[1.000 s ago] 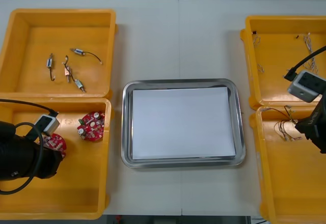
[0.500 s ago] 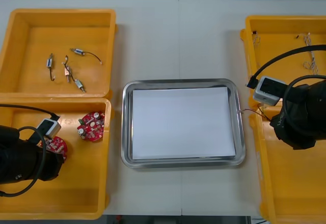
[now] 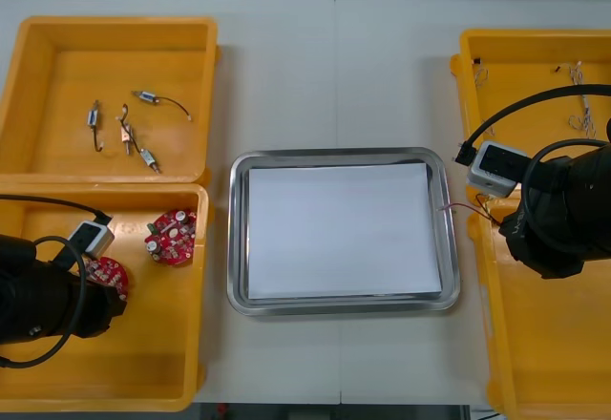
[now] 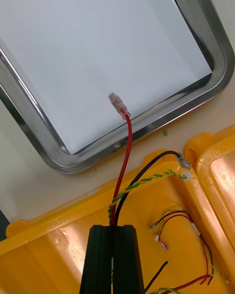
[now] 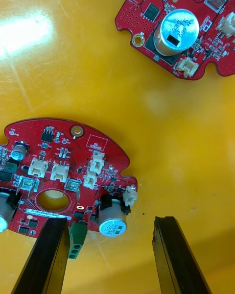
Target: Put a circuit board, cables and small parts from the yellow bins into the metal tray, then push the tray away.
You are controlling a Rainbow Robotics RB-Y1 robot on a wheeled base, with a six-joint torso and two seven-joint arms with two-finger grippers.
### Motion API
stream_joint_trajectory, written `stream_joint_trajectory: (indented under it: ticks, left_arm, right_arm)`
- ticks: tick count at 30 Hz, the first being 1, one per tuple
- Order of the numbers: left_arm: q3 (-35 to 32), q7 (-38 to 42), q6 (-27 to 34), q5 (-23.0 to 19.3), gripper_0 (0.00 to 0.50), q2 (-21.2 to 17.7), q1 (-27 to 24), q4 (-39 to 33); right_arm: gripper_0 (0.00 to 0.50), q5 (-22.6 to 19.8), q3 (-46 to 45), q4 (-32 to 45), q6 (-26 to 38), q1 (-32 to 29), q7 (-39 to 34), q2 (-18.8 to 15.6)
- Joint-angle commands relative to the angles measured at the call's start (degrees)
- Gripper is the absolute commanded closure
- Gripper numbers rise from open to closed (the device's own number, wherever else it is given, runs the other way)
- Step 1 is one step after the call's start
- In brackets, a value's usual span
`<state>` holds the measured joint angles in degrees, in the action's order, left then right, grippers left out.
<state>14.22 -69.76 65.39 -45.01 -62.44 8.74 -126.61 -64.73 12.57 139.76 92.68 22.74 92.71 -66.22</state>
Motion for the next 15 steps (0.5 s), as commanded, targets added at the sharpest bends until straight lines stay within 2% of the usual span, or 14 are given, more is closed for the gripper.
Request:
stream_joint_trajectory:
  ticks: [1,5,11,15]
  left_arm:
    - [0.5,4.4,1.3,0.2,0.0,0.4,-1.6,-0.4]
    - [-1.3,4.3,6.2,-0.8,0.0,0.2,-3.6,-1.9]
    - [-6.1,2.7,11.8,-6.2,0.0,-0.1,-4.3,-4.2]
    - [-9.8,-2.1,15.5,-9.4,0.0,-0.2,-4.3,-4.9]
  right_arm:
    - [0.5,0.1,0.3,0.3,-0.3,1.3,-1.5,-2.1]
    - [0.5,-0.1,0.2,0.3,-0.2,1.3,-1.5,-2.1]
    - [0.5,-0.2,0.3,-0.1,0.0,1.3,-1.3,-2.0]
    - [0.5,-0.4,0.3,-0.2,0.6,1.3,-1.3,-2.1]
